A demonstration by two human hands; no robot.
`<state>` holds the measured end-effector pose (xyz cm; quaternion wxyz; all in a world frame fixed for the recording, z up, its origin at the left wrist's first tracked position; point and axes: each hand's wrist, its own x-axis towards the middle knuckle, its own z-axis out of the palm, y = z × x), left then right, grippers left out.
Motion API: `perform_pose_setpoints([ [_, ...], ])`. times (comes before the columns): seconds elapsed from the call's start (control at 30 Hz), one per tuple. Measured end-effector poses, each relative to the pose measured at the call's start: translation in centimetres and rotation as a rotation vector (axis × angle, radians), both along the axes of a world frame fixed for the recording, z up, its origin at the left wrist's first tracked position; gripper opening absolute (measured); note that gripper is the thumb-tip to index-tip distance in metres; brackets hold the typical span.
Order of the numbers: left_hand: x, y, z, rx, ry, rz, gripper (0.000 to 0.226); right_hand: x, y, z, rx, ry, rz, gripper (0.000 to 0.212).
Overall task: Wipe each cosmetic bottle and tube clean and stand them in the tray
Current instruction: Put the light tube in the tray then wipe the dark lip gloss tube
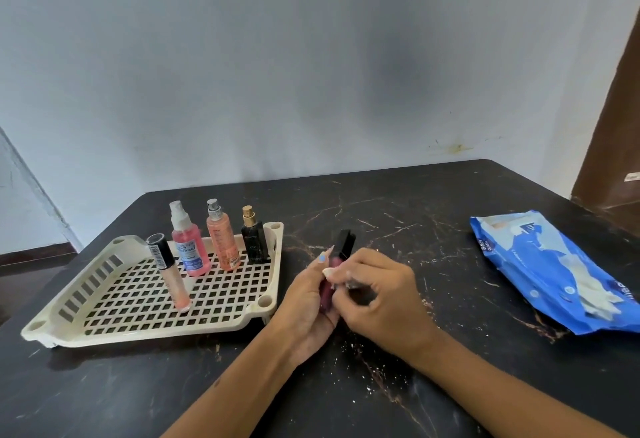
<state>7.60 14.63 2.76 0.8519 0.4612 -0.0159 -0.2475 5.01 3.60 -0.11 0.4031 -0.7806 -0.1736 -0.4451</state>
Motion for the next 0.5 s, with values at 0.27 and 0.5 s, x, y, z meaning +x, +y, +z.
perform_pose_setpoints([
  [0.27,-0.8,-0.1,0.8,-0.008,-0.001,-0.132,0.034,0.5,-2.6,0.9,0.293,0.128,-0.147,0.024],
  [0.5,-0.7,0.0,0.7,-0.021,0.013,-0.123,0.033,0.3,-2.4,1.0,0.312,0.146,-0.136,0.024],
])
